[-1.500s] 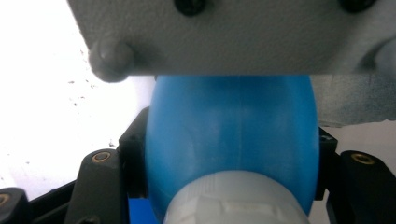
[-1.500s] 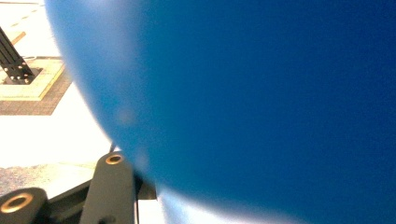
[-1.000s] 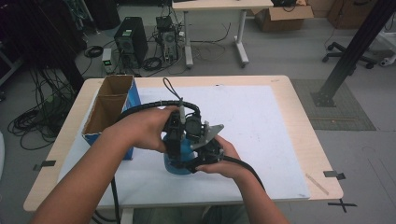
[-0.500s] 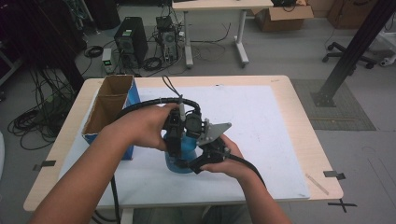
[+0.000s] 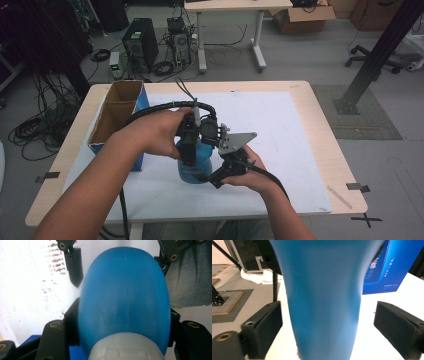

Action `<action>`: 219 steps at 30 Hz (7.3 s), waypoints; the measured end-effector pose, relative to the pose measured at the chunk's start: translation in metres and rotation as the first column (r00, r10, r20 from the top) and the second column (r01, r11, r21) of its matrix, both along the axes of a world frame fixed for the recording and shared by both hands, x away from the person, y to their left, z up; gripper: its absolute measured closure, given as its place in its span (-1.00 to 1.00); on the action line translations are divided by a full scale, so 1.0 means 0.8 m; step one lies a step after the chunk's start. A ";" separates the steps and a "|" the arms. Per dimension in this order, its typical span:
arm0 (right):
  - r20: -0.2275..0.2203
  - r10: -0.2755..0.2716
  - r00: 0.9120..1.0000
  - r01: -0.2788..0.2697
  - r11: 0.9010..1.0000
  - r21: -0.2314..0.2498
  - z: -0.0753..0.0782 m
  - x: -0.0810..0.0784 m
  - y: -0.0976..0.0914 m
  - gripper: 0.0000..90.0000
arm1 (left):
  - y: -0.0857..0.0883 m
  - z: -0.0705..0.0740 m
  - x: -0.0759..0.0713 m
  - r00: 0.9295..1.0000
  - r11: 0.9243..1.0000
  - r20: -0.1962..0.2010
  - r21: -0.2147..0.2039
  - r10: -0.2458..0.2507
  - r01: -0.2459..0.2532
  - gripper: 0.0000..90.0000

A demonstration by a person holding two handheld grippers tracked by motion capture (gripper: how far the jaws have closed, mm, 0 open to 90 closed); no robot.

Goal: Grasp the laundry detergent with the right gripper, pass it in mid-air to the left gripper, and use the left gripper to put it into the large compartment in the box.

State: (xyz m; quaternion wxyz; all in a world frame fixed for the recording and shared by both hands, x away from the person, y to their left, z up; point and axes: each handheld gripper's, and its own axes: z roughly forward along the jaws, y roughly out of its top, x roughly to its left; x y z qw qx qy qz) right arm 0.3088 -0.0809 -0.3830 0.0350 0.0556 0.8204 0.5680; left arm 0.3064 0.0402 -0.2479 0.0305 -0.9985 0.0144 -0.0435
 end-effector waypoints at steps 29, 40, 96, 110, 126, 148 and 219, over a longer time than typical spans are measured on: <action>0.044 -0.072 0.996 0.078 0.982 -0.170 0.057 0.017 -0.108 -0.99 | 0.053 0.091 0.055 0.872 0.873 -0.044 -0.005 0.487 -0.488 -0.14; 0.082 -0.111 0.990 0.132 0.941 -0.311 0.071 0.020 -0.149 -0.97 | 0.096 0.142 0.080 0.674 0.674 -0.020 -0.016 0.738 -0.739 -0.14; 0.042 -0.134 0.990 0.140 0.915 -0.378 0.063 0.024 -0.182 -0.96 | 0.280 0.115 0.147 0.050 0.048 -0.045 -0.031 0.998 -0.998 -0.14; 0.044 -0.125 0.991 0.132 0.918 -0.374 0.060 0.019 -0.179 -0.96 | 0.288 0.066 0.151 0.036 0.035 -0.040 -0.016 0.999 -0.999 -0.14; 0.031 -0.115 0.993 0.119 0.922 -0.369 0.052 0.019 -0.172 -0.96 | 0.299 0.005 0.152 0.016 0.016 -0.052 0.001 0.999 -1.000 -0.14; 0.019 -0.119 0.993 0.118 0.921 -0.372 0.045 0.020 -0.168 -0.96 | 0.295 -0.052 0.153 0.032 0.034 -0.059 0.020 0.998 -0.999 -0.14; 0.024 -0.094 0.995 0.096 0.929 -0.356 0.042 0.013 -0.163 -0.96 | 0.286 -0.009 0.133 0.045 0.043 -0.022 -0.099 0.999 -0.994 -0.60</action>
